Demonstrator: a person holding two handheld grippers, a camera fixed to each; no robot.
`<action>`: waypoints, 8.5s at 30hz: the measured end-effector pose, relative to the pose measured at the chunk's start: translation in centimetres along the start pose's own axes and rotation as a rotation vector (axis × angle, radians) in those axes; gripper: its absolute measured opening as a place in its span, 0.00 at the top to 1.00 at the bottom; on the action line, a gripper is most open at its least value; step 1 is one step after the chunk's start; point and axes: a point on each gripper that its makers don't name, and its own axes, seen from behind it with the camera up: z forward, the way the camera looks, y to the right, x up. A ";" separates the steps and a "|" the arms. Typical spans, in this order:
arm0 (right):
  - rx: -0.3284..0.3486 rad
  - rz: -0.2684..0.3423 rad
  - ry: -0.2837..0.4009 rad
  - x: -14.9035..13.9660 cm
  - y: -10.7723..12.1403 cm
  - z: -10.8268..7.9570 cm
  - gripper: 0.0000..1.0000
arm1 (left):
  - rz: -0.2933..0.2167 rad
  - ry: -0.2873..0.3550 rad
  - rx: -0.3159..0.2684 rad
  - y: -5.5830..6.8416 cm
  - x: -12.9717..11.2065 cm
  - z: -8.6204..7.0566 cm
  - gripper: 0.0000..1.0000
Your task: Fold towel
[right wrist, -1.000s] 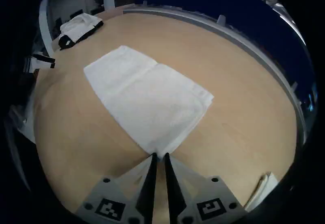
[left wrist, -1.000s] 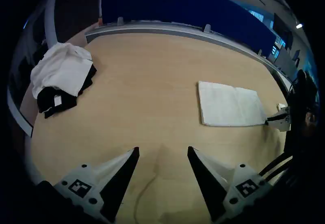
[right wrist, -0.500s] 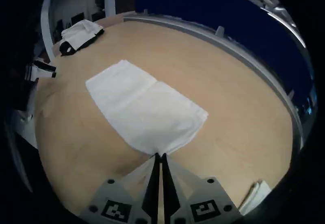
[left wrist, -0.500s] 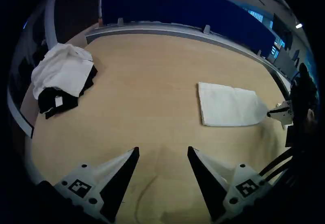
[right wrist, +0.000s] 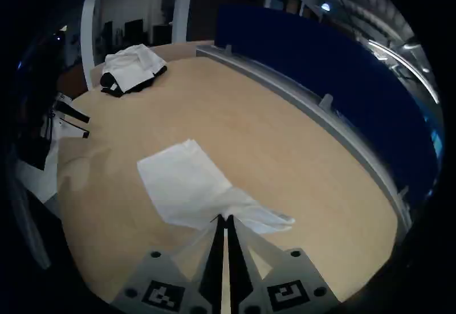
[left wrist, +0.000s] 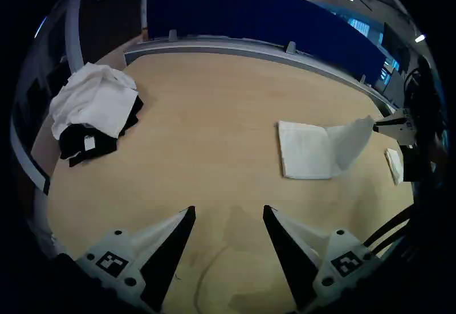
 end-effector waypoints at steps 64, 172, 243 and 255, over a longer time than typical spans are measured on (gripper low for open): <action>0.175 -0.041 -0.143 -1.1 -10.7 9.3 0.35 | -0.165 0.022 0.011 -2.2 -2.3 -3.6 0.12; -0.230 0.094 0.016 -0.1 14.0 -12.5 0.95 | -0.019 0.078 -0.073 4.1 3.1 -2.9 0.12; -0.394 0.500 -0.376 -36.0 19.9 -22.2 0.95 | 0.055 0.024 -0.048 8.4 2.7 -2.9 0.12; -0.392 0.569 -0.433 -39.9 18.5 -20.4 0.95 | 0.061 0.012 -0.037 8.3 2.3 -2.8 0.12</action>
